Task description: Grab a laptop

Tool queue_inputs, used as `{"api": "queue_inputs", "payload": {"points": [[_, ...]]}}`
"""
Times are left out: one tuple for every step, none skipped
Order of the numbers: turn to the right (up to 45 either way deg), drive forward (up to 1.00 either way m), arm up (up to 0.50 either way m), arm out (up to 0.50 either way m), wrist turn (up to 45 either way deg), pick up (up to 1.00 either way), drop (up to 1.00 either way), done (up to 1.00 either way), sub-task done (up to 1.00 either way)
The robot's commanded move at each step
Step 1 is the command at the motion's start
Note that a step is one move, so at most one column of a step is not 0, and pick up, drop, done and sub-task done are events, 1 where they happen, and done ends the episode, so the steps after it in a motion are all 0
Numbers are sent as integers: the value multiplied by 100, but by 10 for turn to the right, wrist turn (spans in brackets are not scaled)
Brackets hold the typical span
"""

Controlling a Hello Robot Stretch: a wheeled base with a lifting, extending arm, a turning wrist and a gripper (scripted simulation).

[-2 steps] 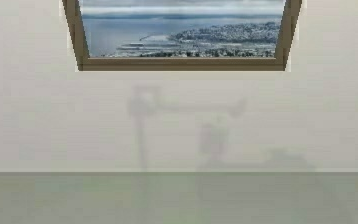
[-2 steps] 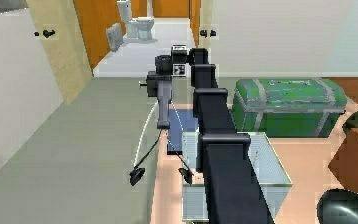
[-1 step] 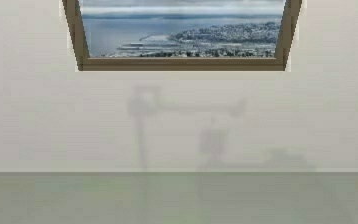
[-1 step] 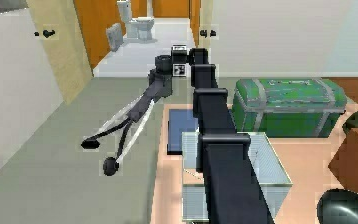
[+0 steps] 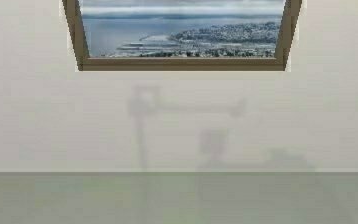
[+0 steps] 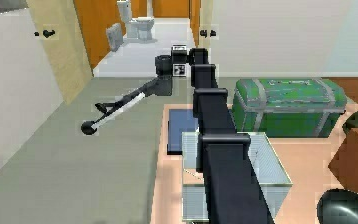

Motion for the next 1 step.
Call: {"api": "queue_inputs", "payload": {"points": [[0,0,0,0,450,0,0,0,0]]}}
